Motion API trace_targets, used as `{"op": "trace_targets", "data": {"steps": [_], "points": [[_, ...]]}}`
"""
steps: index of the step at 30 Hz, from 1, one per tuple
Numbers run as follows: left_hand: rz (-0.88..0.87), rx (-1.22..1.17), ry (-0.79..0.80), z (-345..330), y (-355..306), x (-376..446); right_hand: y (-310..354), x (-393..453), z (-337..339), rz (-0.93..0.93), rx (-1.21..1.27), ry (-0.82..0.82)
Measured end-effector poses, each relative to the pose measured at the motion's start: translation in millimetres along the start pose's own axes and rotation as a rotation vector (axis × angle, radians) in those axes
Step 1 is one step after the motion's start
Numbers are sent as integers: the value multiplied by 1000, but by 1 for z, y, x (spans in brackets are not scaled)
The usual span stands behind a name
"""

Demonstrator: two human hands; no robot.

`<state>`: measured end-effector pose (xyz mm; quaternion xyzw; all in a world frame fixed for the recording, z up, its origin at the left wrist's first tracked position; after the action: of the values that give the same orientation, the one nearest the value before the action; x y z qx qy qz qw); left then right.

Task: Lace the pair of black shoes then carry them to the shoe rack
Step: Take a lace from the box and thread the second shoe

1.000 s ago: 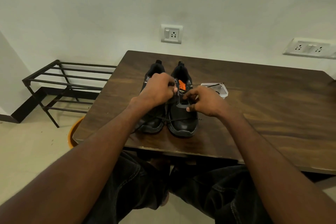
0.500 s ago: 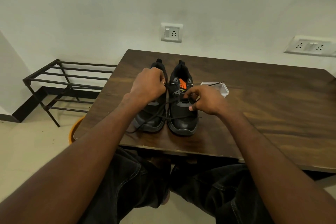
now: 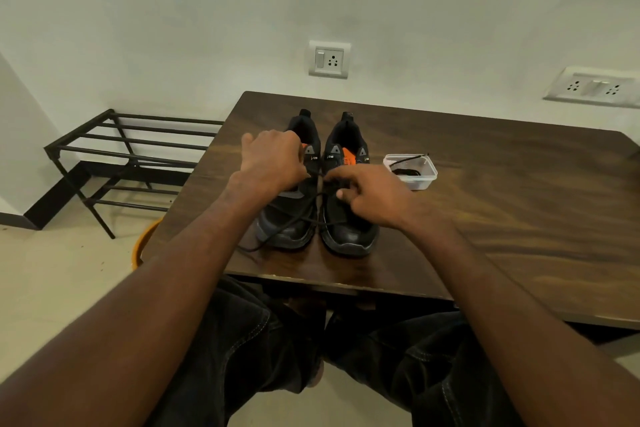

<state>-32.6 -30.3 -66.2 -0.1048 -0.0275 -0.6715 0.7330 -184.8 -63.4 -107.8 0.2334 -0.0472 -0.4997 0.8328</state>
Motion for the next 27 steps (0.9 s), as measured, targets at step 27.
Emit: {"op": "trace_targets", "data": {"steps": [27], "points": [[-351, -856, 238, -41, -78, 3, -30, -30, 11, -446, 1121, 437]]}}
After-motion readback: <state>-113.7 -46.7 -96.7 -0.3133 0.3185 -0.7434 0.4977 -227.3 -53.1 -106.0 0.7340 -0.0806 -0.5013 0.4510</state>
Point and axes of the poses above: each hand's wrist, its own x-axis towards the middle knuckle, its own z-axis out of the back of the hand, y = z × x, the point moved 10 cm from there along x, towards the middle knuckle, and after that the axes turned 14 degrees about -z, right-handed, at the moved point
